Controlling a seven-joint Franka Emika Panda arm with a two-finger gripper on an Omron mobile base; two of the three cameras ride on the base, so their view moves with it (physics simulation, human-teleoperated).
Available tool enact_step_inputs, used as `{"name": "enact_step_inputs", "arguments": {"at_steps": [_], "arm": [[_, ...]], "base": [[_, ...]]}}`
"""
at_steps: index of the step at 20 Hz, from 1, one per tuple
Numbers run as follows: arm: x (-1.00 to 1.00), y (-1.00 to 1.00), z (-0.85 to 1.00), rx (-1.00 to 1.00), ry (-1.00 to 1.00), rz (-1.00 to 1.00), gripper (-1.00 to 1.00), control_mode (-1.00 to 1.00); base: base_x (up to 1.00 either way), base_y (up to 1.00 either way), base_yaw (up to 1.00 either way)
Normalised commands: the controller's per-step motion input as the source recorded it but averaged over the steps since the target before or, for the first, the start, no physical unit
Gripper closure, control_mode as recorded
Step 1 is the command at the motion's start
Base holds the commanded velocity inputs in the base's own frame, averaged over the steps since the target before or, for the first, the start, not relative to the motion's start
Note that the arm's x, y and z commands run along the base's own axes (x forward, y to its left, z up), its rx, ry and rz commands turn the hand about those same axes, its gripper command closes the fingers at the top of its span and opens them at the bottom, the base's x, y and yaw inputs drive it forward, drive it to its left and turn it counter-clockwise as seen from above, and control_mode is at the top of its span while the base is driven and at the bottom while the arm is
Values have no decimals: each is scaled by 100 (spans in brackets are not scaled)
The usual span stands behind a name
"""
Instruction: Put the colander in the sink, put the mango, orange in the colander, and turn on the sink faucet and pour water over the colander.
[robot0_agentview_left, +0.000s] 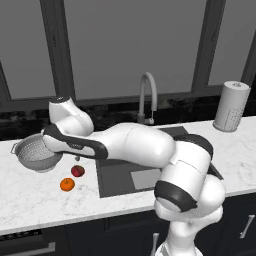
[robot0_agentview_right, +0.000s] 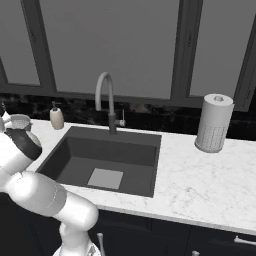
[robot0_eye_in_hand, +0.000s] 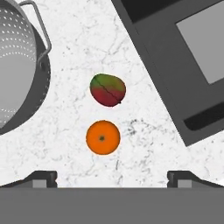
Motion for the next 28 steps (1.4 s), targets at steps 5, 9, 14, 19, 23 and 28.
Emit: {"name": "enact_step_inputs", "arguments": {"at_steps": [5, 9, 14, 19, 23, 28], "arm": [[39, 13, 0, 0, 5, 0, -100, -100], [34, 9, -1, 0, 6, 0, -100, -100], [40, 7, -12, 0, 6, 0, -100, -100], [32, 18, -28, 0, 4, 0, -100, -100], [22, 21, -26, 0, 1, 0, -100, -100], [20, 23, -7, 0, 0, 0, -100, -100]], "base": [[0, 0, 0], [0, 0, 0], [0, 0, 0], [0, 0, 0], [0, 0, 0], [0, 0, 0]]}}
